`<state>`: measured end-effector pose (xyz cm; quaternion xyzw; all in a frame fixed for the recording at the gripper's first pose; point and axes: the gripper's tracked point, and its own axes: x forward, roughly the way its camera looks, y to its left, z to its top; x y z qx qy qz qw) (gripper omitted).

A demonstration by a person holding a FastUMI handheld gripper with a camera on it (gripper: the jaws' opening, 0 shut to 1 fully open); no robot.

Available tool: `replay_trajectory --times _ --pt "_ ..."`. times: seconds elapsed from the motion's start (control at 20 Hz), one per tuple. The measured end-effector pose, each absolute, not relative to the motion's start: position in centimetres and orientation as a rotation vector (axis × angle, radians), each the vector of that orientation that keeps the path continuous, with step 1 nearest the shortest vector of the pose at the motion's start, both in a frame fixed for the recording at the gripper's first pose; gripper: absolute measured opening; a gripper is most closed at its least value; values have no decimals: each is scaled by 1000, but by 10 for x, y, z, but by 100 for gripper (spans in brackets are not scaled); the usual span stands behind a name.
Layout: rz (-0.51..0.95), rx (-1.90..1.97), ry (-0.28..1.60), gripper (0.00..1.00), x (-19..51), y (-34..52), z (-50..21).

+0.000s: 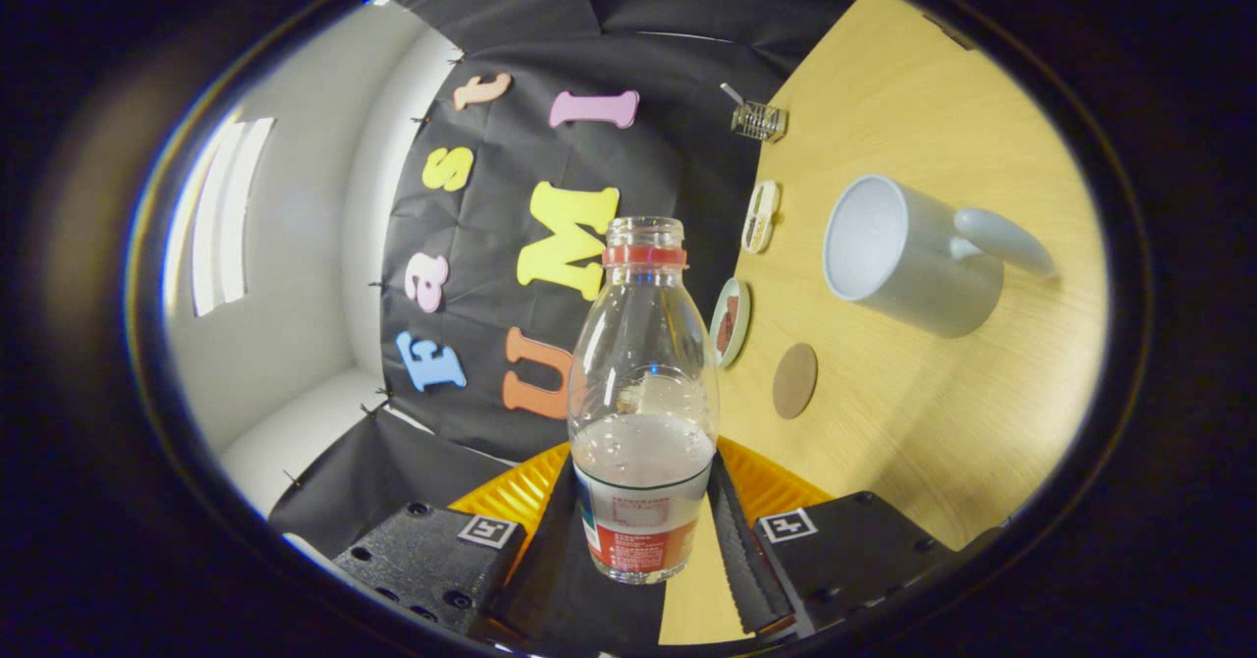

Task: Take the bottle from table, then pour the juice into the cup, finally place the bottle on the coaster

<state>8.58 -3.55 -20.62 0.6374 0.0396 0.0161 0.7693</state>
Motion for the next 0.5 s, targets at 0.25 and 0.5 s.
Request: replay_trajectory --times 0.25,0.5 --pt "16 1495 73 75 90 -40 -208" --pt "-6 1580 75 75 92 -39 -211"
